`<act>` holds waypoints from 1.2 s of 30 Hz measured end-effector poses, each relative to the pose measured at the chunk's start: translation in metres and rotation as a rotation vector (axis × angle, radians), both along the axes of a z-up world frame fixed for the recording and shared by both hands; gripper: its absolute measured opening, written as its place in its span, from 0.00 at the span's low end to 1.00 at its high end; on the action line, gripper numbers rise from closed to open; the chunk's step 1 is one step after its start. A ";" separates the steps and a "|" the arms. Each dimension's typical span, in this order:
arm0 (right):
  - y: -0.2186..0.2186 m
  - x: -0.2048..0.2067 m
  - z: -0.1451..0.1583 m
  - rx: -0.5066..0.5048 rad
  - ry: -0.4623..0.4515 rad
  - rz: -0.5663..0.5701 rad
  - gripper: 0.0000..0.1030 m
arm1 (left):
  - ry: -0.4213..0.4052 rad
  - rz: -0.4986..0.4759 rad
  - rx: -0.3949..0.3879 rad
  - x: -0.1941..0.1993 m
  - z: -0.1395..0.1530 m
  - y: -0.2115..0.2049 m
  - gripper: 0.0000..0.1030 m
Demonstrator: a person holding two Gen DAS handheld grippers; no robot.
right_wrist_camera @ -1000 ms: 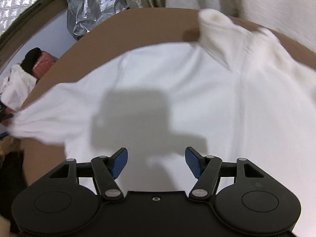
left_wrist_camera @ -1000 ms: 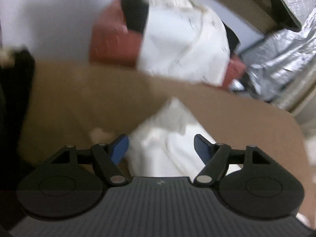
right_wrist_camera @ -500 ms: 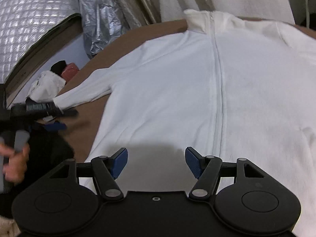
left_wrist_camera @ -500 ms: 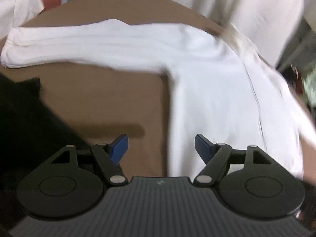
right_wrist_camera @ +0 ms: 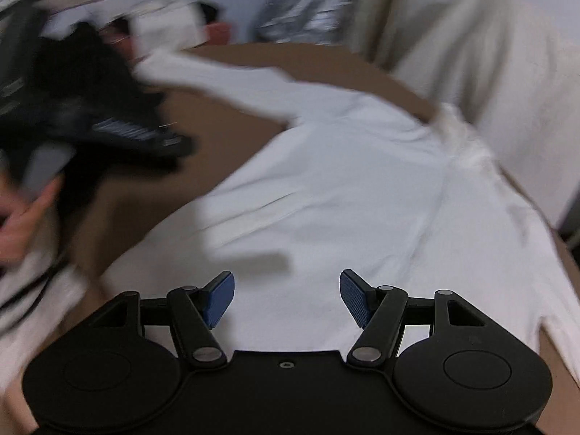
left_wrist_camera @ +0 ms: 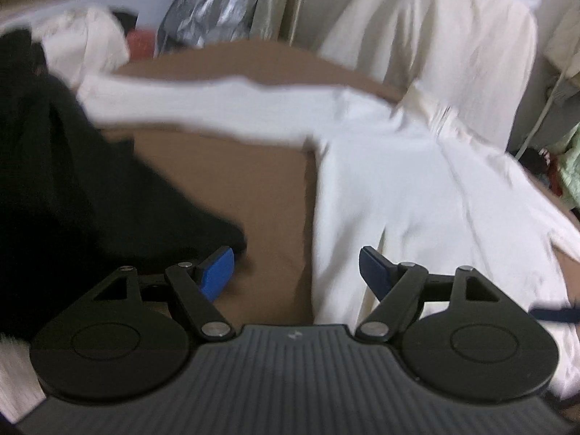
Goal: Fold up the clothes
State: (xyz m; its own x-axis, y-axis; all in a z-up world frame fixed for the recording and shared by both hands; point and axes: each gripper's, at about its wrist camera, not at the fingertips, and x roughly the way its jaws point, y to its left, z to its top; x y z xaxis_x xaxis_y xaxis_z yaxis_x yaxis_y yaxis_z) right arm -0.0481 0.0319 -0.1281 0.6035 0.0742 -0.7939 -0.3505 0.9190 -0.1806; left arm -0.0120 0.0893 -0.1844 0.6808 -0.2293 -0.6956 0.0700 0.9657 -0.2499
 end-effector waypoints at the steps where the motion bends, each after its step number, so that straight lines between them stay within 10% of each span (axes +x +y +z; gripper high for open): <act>1: 0.007 -0.009 -0.008 -0.035 0.020 0.054 0.68 | 0.030 0.001 -0.003 0.005 -0.006 -0.001 0.74; 5: 0.033 -0.044 -0.041 -0.204 0.009 0.225 0.67 | 0.102 -0.003 0.019 0.018 -0.022 -0.005 0.74; 10: 0.024 -0.043 -0.062 -0.107 -0.052 0.260 0.63 | 0.162 0.011 -0.009 0.029 -0.038 -0.002 0.74; 14: 0.013 -0.042 -0.075 -0.009 -0.102 0.279 0.22 | 0.180 0.023 -0.043 0.031 -0.043 0.004 0.74; 23: -0.102 -0.021 -0.056 0.512 -0.179 -0.167 0.08 | 0.082 -0.003 -0.094 0.021 -0.028 -0.006 0.74; 36: -0.165 -0.026 -0.058 0.535 -0.232 -0.483 0.08 | -0.089 -0.386 0.240 -0.067 -0.032 -0.102 0.91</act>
